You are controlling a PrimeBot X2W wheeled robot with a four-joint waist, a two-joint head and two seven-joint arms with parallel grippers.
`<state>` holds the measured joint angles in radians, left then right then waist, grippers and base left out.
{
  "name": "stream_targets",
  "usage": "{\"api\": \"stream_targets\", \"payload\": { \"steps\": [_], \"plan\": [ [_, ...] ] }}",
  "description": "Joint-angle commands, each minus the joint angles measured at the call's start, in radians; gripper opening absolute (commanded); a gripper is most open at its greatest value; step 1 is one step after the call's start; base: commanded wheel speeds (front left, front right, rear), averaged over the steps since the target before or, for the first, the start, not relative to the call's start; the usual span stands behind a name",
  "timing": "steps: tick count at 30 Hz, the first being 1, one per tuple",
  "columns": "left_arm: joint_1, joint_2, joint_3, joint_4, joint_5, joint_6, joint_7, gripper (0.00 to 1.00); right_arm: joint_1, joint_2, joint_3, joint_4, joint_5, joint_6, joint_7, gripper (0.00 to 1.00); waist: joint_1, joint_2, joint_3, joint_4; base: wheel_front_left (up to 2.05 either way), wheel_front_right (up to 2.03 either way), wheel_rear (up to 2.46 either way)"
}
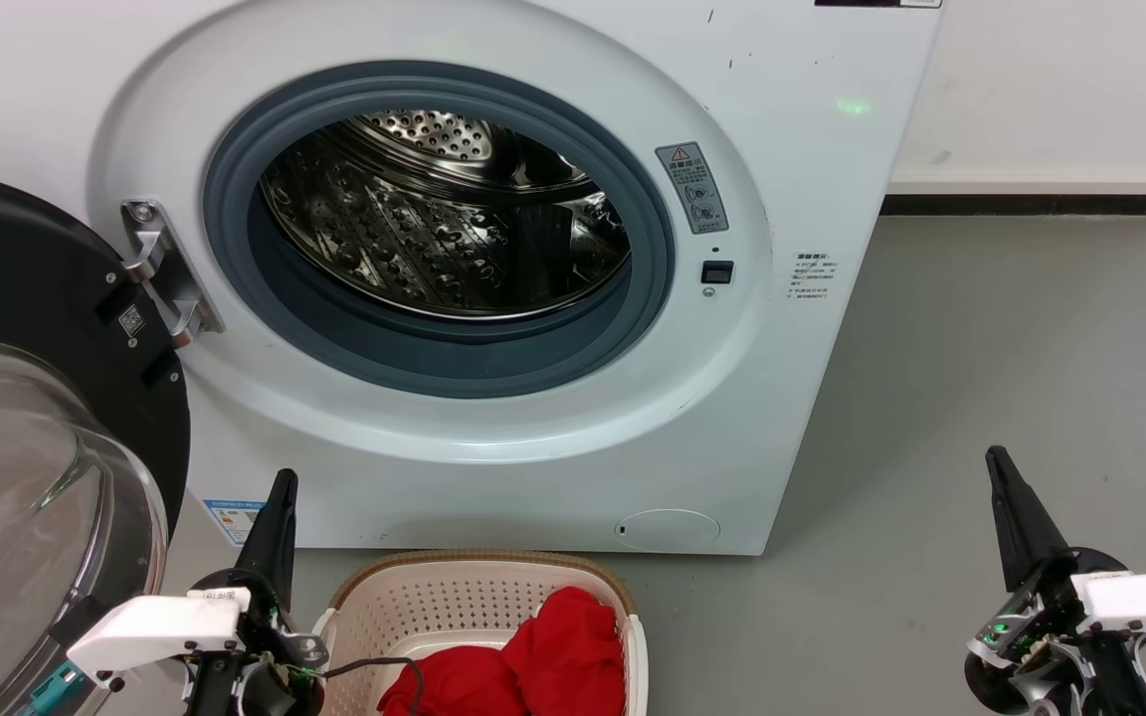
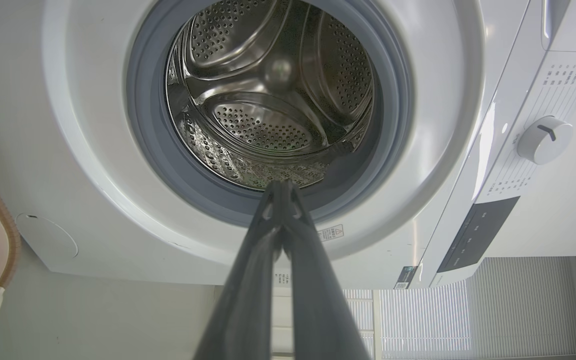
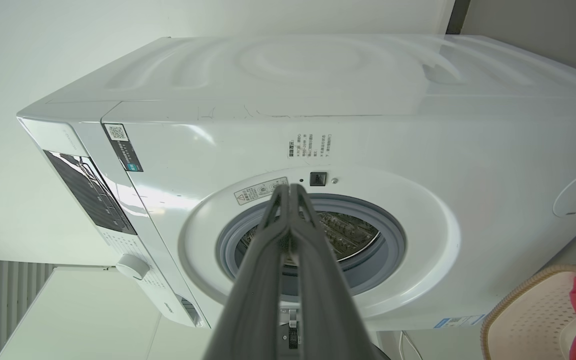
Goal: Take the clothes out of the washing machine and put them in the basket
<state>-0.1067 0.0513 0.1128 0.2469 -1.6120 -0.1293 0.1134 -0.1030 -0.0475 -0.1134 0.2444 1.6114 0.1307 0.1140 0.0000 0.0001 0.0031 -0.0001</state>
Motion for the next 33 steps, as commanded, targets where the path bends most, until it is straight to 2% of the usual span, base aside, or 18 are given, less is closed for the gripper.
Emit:
{"api": "stream_targets", "payload": {
  "steps": [1, 33],
  "plan": [
    [-0.007, -0.002, 0.004, 0.0, -0.002, -0.004, 0.005, 0.0, -0.012, -0.005, -0.001, 0.002, 0.004, 0.0, 0.003, 0.0, 0.0, -0.0001, 0.0, 0.0, 0.0, 0.0, 0.0],
    [-0.007, -0.002, 0.003, 0.0, -0.002, -0.004, 0.005, 0.0, -0.012, -0.005, -0.001, 0.002, 0.004, 0.0, 0.003, 0.0, 0.0, -0.0001, 0.0, 0.0, 0.0, 0.0, 0.0]
  ]
}}
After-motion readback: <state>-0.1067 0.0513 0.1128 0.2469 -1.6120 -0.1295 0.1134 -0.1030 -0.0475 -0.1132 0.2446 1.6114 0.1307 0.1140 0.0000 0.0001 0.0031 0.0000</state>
